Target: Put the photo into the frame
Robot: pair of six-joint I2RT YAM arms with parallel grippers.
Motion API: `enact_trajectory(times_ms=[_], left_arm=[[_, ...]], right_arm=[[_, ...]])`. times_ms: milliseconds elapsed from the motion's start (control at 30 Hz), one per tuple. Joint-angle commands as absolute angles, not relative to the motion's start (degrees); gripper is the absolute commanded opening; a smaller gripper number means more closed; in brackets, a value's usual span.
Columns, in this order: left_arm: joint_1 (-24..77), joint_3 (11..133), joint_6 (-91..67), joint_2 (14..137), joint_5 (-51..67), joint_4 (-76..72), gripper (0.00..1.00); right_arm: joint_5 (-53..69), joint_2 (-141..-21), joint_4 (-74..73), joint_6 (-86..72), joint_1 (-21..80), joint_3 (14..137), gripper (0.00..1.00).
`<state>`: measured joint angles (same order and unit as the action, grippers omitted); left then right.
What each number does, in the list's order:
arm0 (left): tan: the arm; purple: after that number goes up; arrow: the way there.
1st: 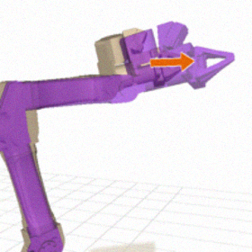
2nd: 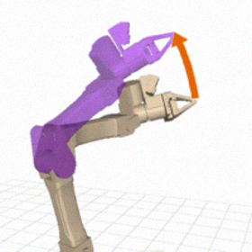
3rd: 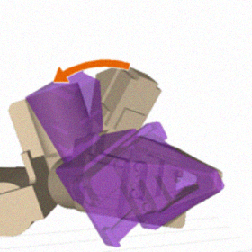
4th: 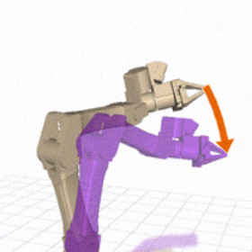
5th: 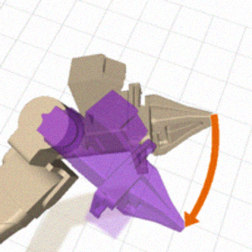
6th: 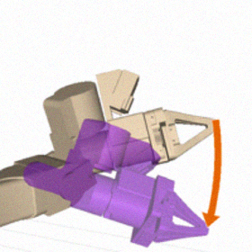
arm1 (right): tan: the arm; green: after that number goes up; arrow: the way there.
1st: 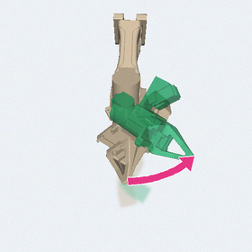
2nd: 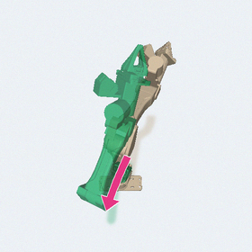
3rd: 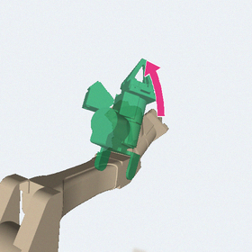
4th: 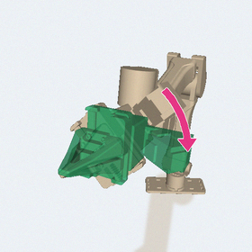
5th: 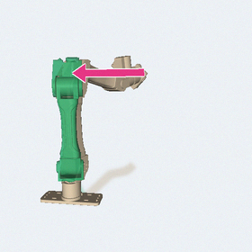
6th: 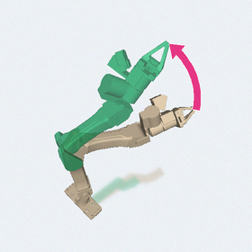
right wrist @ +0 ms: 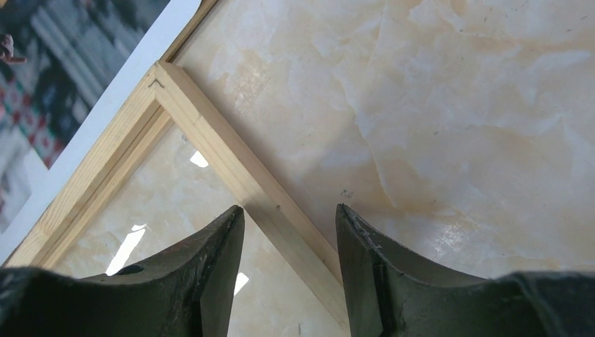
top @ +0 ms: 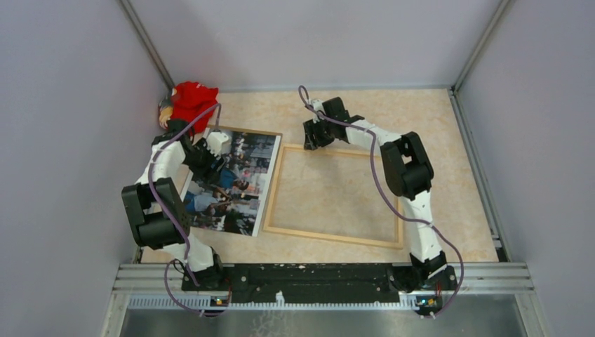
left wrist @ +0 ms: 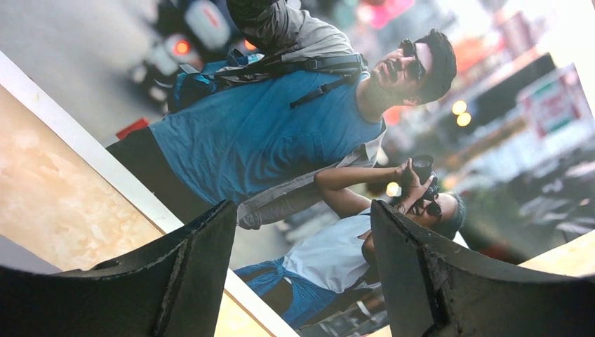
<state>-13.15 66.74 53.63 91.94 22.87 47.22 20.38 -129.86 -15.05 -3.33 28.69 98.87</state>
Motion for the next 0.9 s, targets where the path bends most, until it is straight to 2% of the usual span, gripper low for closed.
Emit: enact_trajectory(times_ms=[0, 267, 667, 867], left_arm=[[-13.3, 69.1, 52.8, 91.6, 22.7, 47.9, 0.77], [-13.3, 68.0, 52.7, 91.9, 21.8, 47.0, 0.77], [-13.4, 66.8, 52.7, 91.5, 21.4, 46.1, 0.77], [-13.4, 66.0, 52.7, 91.3, 22.0, 46.2, 0.77]], right_arm=[[21.8, -125.0, -15.2, -0.3, 28.5, 97.8, 0.52], [20.4, -124.3, -15.9, 2.4, 28.3, 96.5, 0.47], [14.8, -122.9, -12.0, -2.5, 26.1, 93.3, 0.15], [9.5, -117.5, -7.4, -3.4, 22.6, 86.5, 0.14]])
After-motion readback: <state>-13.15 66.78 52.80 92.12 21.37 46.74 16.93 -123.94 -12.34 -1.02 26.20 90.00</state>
